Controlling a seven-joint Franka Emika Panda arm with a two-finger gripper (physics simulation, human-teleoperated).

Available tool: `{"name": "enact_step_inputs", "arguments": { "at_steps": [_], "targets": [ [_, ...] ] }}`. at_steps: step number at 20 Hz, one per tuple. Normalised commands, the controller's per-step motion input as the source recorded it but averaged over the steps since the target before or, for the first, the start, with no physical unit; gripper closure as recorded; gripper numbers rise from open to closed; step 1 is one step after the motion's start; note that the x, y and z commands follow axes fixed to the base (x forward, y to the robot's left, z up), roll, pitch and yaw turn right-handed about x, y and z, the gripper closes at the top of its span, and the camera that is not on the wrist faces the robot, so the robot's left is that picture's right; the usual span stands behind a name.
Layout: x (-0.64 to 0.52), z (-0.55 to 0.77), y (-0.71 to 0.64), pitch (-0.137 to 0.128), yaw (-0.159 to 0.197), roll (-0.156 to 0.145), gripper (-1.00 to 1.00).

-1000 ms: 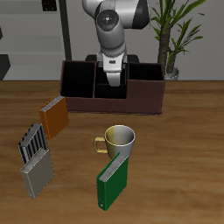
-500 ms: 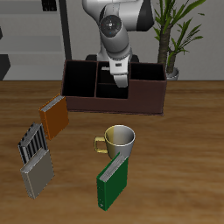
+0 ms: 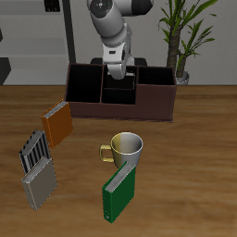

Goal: Place the black book into the back desk caddy's back compartment and place the striped book into the back desk caddy's right compartment

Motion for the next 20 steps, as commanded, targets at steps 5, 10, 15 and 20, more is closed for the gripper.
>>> {"name": "enact_step_inputs", "arguments": {
  "at_steps": [5,10,15,20],
  "targets": [
    [0.21,0.55,-0.27,-0.134,-0.236,-0.045,-1.0],
    [0.27,0.43,-0.46,-0.124,-0.244,-0.069,-1.0],
    [0.32,0.11,-0.48,-0.089,-0.288,-0.097,-1.0],
    [0.06,0.17,-0.3,-0.099,-0.34,-0.04,-1.0]
  ]
}}
